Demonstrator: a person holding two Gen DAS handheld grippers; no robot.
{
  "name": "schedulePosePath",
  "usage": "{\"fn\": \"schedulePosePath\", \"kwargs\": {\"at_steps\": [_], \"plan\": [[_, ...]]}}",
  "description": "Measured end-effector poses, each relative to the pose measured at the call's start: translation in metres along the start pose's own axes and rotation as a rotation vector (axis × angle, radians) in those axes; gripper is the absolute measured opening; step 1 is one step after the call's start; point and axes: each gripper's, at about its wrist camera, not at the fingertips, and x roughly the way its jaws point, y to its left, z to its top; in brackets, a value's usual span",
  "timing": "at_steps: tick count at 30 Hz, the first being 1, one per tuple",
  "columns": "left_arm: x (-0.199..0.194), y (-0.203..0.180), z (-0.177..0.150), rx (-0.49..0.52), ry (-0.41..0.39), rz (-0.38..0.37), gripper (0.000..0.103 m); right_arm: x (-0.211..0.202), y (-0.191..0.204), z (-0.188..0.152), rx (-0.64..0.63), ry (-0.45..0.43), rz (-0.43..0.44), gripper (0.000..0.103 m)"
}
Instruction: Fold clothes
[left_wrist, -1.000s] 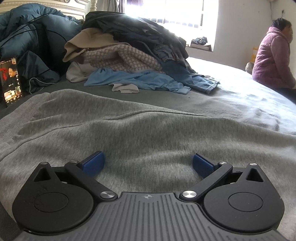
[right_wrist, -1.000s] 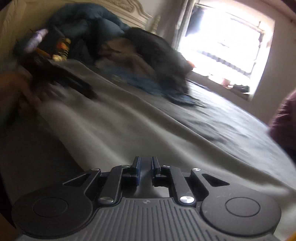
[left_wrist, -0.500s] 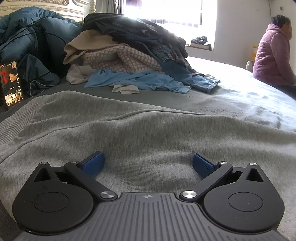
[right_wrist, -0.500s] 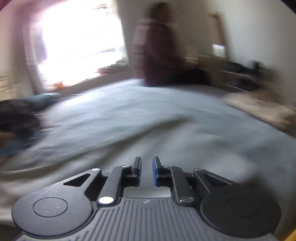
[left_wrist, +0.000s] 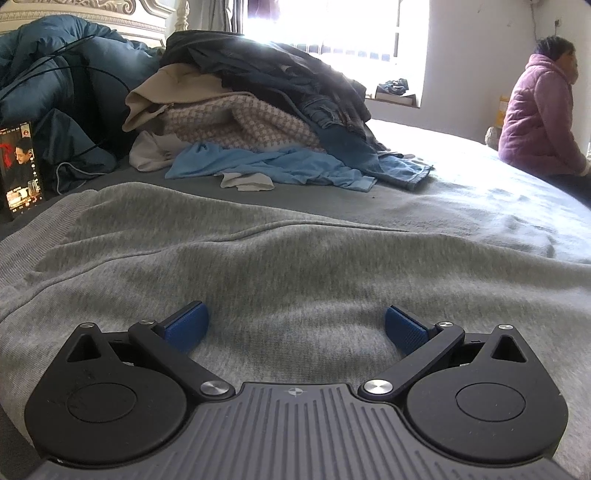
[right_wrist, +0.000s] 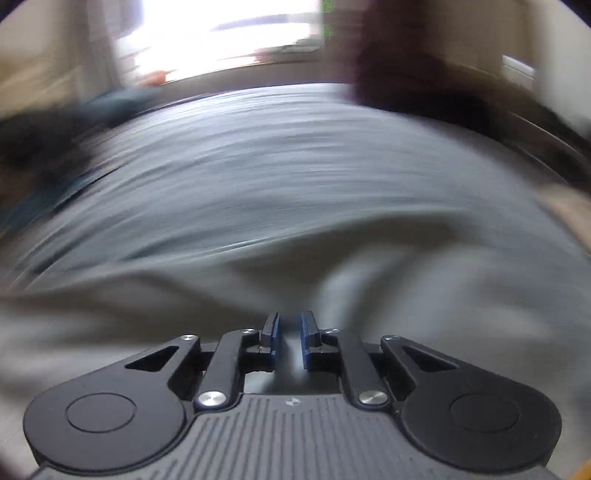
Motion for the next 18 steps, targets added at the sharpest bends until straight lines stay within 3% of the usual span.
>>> {"fn": "schedulePosePath", "kwargs": {"at_steps": [2,5,7,8,9,11,15,16,18], "plan": [[0.000,0.000,0.000,-0.001,0.000,-0.001,0.103,-0.009,-0.023,0.010,0.077,-0.025,-0.079,0.014],[0.000,-0.001,-0.001,0.000,-0.006,0.002,0.103,-0.022,0.007,0.019,0.033,-0.080,0.069,0.015],[0.000,-0.001,-0.001,0.001,-0.008,0.004,0.103,-0.011,0.040,0.021,-0.052,-0.050,0.168,0.016],[0.000,-0.001,-0.001,0.001,-0.007,0.005,0.103,0.002,0.050,0.021,-0.095,-0.018,0.170,0.016],[0.000,-0.001,-0.001,0.001,-0.007,0.005,0.103,0.015,0.057,0.022,-0.133,0.012,0.160,0.016],[0.000,-0.001,-0.001,0.000,-0.008,0.004,0.103,0.042,0.034,0.031,-0.153,0.045,0.045,0.016],[0.000,0.001,-0.001,-0.004,-0.010,0.001,0.103,0.061,-0.075,0.057,0.198,0.027,-0.123,0.011],[0.000,0.001,-0.001,-0.003,-0.009,0.001,0.103,0.052,-0.089,0.058,0.243,0.024,-0.170,0.016],[-0.001,0.001,-0.001,-0.002,-0.010,0.002,0.103,0.025,-0.097,0.054,0.238,-0.005,-0.157,0.016]]}}
